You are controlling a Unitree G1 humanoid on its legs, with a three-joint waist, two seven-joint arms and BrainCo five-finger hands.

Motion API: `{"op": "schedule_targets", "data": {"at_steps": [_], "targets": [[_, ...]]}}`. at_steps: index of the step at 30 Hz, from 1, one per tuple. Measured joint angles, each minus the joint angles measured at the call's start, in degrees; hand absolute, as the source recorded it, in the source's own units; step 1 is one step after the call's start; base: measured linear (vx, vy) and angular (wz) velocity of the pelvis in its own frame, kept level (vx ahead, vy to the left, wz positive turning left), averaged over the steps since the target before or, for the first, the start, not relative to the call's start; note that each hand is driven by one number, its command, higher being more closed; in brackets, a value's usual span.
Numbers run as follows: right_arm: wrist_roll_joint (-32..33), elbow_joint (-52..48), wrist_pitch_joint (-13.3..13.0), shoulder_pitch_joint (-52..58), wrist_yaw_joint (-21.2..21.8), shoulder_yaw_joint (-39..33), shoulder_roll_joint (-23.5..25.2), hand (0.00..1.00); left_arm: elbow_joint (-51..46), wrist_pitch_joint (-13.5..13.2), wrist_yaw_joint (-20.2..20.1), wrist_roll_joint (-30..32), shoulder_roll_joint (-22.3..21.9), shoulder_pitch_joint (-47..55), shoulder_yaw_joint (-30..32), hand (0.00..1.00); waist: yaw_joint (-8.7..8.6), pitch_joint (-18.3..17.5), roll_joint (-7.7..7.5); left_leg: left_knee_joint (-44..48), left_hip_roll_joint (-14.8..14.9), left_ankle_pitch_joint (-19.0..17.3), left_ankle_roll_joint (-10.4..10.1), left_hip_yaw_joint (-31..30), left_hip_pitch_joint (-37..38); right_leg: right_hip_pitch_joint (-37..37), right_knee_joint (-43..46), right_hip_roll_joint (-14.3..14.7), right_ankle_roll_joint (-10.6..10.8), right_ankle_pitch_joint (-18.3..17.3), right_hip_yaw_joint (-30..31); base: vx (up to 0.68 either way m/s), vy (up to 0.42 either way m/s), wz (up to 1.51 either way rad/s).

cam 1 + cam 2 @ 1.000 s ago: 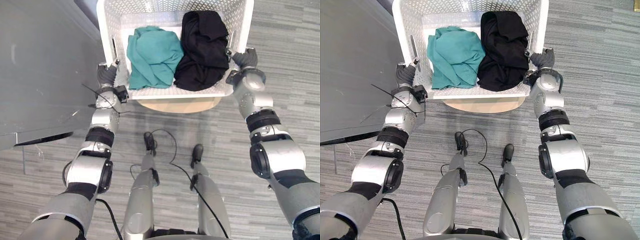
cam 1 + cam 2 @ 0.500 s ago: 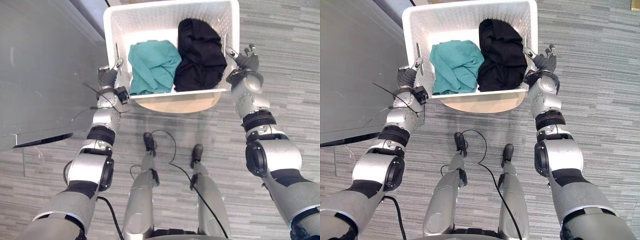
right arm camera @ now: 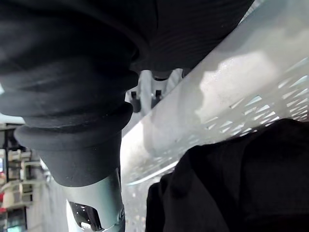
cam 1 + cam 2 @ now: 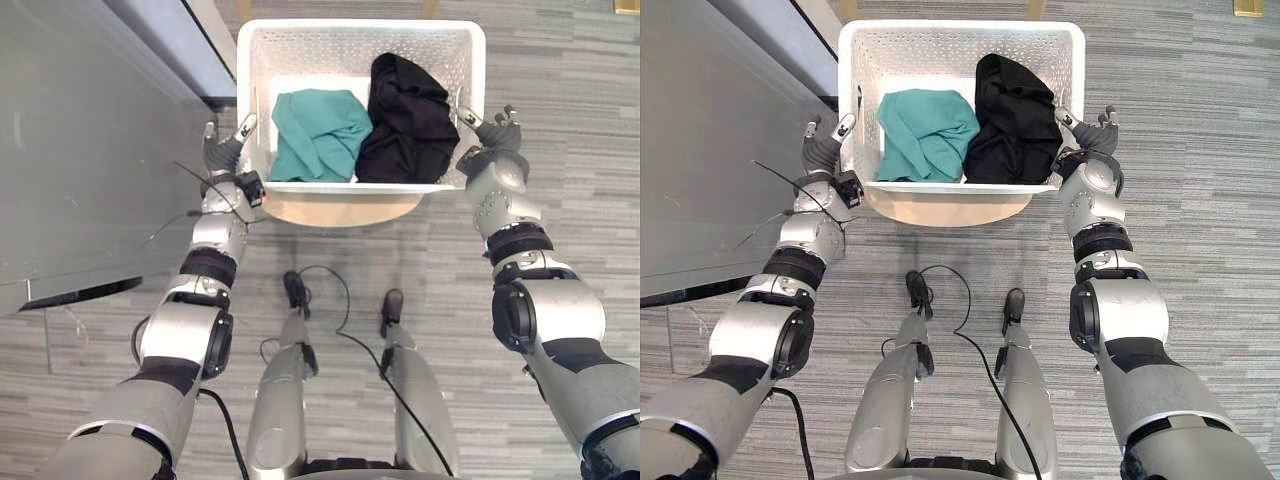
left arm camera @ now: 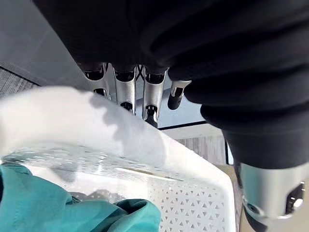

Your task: Pick up the laundry basket with both hands and put the clothes into the washing machine.

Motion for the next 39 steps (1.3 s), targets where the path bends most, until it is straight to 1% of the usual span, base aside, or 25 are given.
{"op": "schedule_targets", "data": {"at_steps": [2,5,7,9,10,12,13,15,16,18,21,22,25,28,29,30,32,33,34,35,37,39], "targets": [[-0.03,0.0,0.1,0.0,0.07,-0.27,-0.02,0.0,0.01,-0.08,-0.01,-0.08,0.24,-0.66,0.2,0.0,0.02,0.0,-0.01,0.0,0.01,0.0,0.0,0.19,0.24,0.01,0.22,0.0,0.0,0.0,0.16,0.01,-0.014,-0.04],[-0.03,-0.23,0.1,0.15,0.15,-0.32,-0.45,0.0,-0.05,-0.76,-1.42,-1.39,1.53,-1.26,0.3,0.0,-0.28,0.0,-0.01,0.01,0.01,0.01,0.01,0.2,0.34,0.02,0.39,-0.02,0.0,0.0,0.21,0.0,0.0,0.0],[-0.08,-3.28,0.03,1.82,0.22,-0.33,-1.37,0.0,-0.16,-1.1,-2.31,-2.62,3.22,-1.04,0.58,0.0,-0.31,0.0,-0.01,0.2,0.03,0.01,0.02,0.17,0.38,0.03,0.64,-0.04,0.0,0.0,0.21,0.0,0.0,0.0],[-0.16,-5.74,-0.04,3.34,0.34,-0.34,-2.63,0.0,-0.85,-1.44,-2.38,-3.72,4.71,-0.46,1.27,0.0,-0.21,0.0,-0.01,0.3,0.05,0.01,0.02,0.14,0.52,0.02,0.99,-0.06,-0.01,-0.01,0.21,0.0,0.0,0.0],[-0.24,-7.83,-0.28,4.9,0.39,-0.44,-3.84,0.0,-2.47,-1.81,-2.35,-4.22,5.95,0.62,3.33,0.0,-0.09,0.0,-0.01,0.3,0.06,0.01,0.01,0.07,0.82,0.09,1.38,-0.09,-0.02,-0.03,0.21,0.0,0.0,0.0],[-0.3,-9.76,-0.44,6.48,0.43,-1.29,-4.57,0.0,-4.46,-2.63,-2.32,-5.03,7.09,2.33,5.05,0.0,0.27,0.0,-0.01,0.3,0.04,0.01,0.02,0.01,1.33,0.18,1.8,-0.16,-0.04,-0.07,0.31,0.01,-0.015,-0.04],[-0.3,-11.11,-0.69,7.82,0.42,-1.64,-4.93,0.0,-5.96,-3.34,-2.25,-5.67,7.98,3.96,6.32,0.0,0.42,0.0,-0.02,0.32,0.01,0.01,0.02,-0.02,1.68,0.27,2.31,-0.23,-0.41,-0.43,0.24,0.0,0.0,0.0],[-0.32,-12.74,-0.97,9.66,0.47,-1.66,-5.14,0.0,-7.8,-4.03,-2.16,-5.82,8.31,6.05,7.98,0.0,0.55,0.0,-0.02,0.38,0.02,0.01,0.02,-0.32,1.95,0.58,2.58,-0.24,-0.4,-0.85,0.08,-0.01,-0.025,0.1],[-0.32,-13.68,-1.26,11.14,0.62,-1.65,-5.17,0.0,-9.23,-4.06,-2.19,-6.2,8.31,8.37,9.2,0.0,0.54,-0.01,-0.02,0.47,-0.22,0.01,0.02,-0.59,2.36,0.6,4.06,-0.66,-0.35,-1.99,-0.11,-0.03,-0.031,0.18],[-0.29,-13.8,-1.62,12.46,1.15,-1.77,-5.23,0.0,-9.81,-4.13,-2.16,-6.23,8.34,10.76,9.73,0.0,0.64,-0.03,-0.06,0.59,-0.44,0.01,0.02,-1.0,2.89,0.64,5.64,-1.0,-0.38,-2.83,-0.3,-0.02,-0.031,0.16],[-0.23,-16.24,-1.84,14.66,1.93,-1.96,-5.23,0.0,-14.44,-4.73,-2.23,-6.24,8.31,14.88,11.4,0.0,0.66,-0.03,-0.06,0.58,-0.67,0.04,0.06,-1.67,3.13,0.62,7.15,-1.38,-0.34,-3.74,-0.88,0.0,-0.034,0.14],[-0.22,-17.49,-1.84,15.91,2.39,-2.02,-5.23,0.0,-16.44,-5.01,-2.14,-6.24,8.31,16.66,11.79,0.0,0.69,-0.03,-0.06,0.61,-0.87,0.29,0.39,-1.97,3.42,0.74,7.79,-1.65,-0.34,-4.05,-1.13,0.02,-0.038,0.14],[-0.24,-20.51,-1.89,19.34,2.9,-2.56,-5.21,0.0,-23.27,-5.38,-2.18,-6.17,7.98,21.92,11.85,0.0,0.71,-0.03,-0.06,0.69,-1.23,0.29,0.39,-2.64,4.26,1.76,8.4,-2.07,-0.24,-4.51,-1.61,0.03,-0.026,0.15],[-0.26,-24.12,-1.97,25.16,2.93,-4.9,-5.01,0.0,-28.48,-6.23,-2.3,-6.02,5.74,28.02,11.84,0.0,0.85,-0.17,-0.23,0.74,-1.61,0.24,0.38,-3.72,6.25,4.14,8.95,-2.52,-0.09,-5.66,-2.08,0.04,-0.025,0.22],[-0.35,-26.2,-2.21,28.42,3.0,-6.42,-4.55,0.0,-30.33,-6.31,-2.49,-5.67,4.21,31.01,11.83,0.0,0.71,-0.73,-0.26,0.67,-1.93,0.18,0.34,-4.29,6.74,4.6,9.3,-2.9,0.16,-6.6,-2.47,0.03,-0.033,0.19],[-0.38,-27.23,-2.33,31.84,3.15,-7.7,-3.82,0.0,-31.71,-6.32,-2.64,-5.55,2.46,34.68,11.84,0.0,0.75,-2.3,-0.31,0.12,-2.04,0.01,0.13,-4.39,6.92,4.58,9.33,-2.96,0.16,-6.88,-2.62,0.03,-0.033,0.14],[-0.42,-27.52,-2.33,36.69,4.2,-9.58,-2.62,0.0,-31.82,-6.28,-3.53,-5.53,0.13,39.61,11.84,0.0,0.73,-4.03,-0.56,0.03,-2.13,-0.04,0.11,-4.39,7.58,5.38,8.95,-2.96,0.21,-6.92,-2.66,0.06,-0.03,0.02],[-0.56,-28.07,-2.33,38.56,4.43,-10.55,-2.06,0.0,-31.83,-6.26,-3.8,-5.52,-0.81,41.06,11.81,0.0,0.74,-4.09,-0.54,0.03,-2.16,-0.05,0.11,-4.43,8.23,6.23,8.67,-2.96,0.22,-6.93,-2.71,0.08,-0.034,0.04],[-0.82,-29.14,-2.34,42.29,4.82,-12.42,-0.9,0.0,-31.82,-6.23,-4.48,-5.53,-2.64,43.93,11.82,0.0,0.71,-4.58,-0.52,0.02,-2.16,-0.28,-0.07,-4.55,9.39,7.72,7.97,-2.93,0.24,-6.93,-2.88,0.07,-0.031,0.04],[-1.59,-29.31,-2.35,45.97,5.27,-14.23,0.29,0.0,-31.83,-6.16,-5.45,-5.52,-4.2,47.3,11.8,0.0,0.61,-6.27,-0.55,0.0,-2.15,-0.53,-0.11,-4.61,9.75,8.25,7.42,-2.86,0.26,-6.93,-3.06,0.07,-0.031,0.02],[-2.69,-29.38,-2.37,51.17,5.49,-17.17,2.02,0.0,-31.54,-5.99,-6.95,-5.19,-6.15,51.73,11.8,0.0,0.57,-8.16,-0.53,-0.04,-2.15,-0.97,-0.44,-4.61,11.1,10.01,6.37,-2.76,0.28,-6.93,-3.14,0.08,-0.035,-0.02],[-3.65,-29.58,-2.36,56.28,5.47,-19.77,4.53,0.0,-30.13,-5.84,-8.55,-5.14,-7.77,55.72,11.89,0.0,0.6,-9.91,-0.43,-0.07,-2.05,-1.68,-0.11,-4.55,13.13,12.55,5.05,-2.53,0.32,-6.92,-3.18,0.1,-0.04,-0.02]]}}
